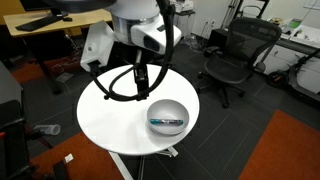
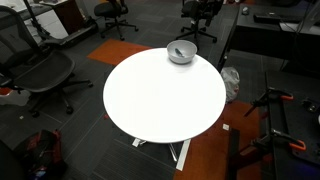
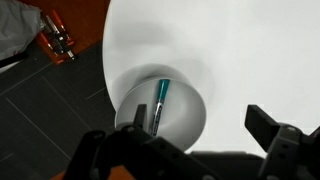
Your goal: Take the marker out of the grey bowl
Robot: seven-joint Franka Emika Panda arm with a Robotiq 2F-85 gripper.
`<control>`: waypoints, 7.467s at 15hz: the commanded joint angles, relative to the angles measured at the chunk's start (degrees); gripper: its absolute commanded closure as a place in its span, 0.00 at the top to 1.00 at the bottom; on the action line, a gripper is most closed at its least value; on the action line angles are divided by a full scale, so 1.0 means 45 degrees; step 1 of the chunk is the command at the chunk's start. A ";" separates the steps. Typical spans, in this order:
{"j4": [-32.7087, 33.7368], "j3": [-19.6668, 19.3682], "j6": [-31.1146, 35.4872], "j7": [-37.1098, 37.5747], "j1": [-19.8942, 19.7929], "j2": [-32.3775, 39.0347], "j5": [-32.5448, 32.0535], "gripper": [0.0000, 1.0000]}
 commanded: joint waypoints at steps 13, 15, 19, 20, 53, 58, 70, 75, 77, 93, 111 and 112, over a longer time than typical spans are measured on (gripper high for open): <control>0.3679 0.0405 0.1113 0.0138 -0.0832 0.4788 0.0320 1.00; 0.4119 0.0482 0.1099 0.0125 -0.0929 0.5305 0.0322 1.00; 0.4893 0.0426 0.1360 0.0413 -0.0887 0.6279 0.0173 1.00; 0.5104 0.0360 0.1495 0.0585 -0.0827 0.6527 0.0113 1.00; 0.5955 -0.0039 0.1698 0.2442 -0.0124 0.7082 -0.1018 0.05; 0.4901 -0.0011 0.1734 0.2127 0.0177 0.5593 -0.1444 0.05; 0.1296 0.1372 0.1623 -0.1215 0.0305 0.1944 -0.1783 0.05; 0.0045 0.1921 0.2033 -0.2923 0.0301 0.1232 -0.1648 0.05; -0.0380 0.2117 0.2302 -0.3687 0.0211 0.1098 -0.1445 0.05; -0.1459 0.2647 0.4284 -0.5285 -0.0531 0.2646 -0.1257 0.05; -0.1003 0.2802 0.5056 -0.4680 -0.0710 0.3954 -0.1743 0.73; -0.1122 0.2833 0.5169 -0.4691 -0.0699 0.3802 -0.1754 0.81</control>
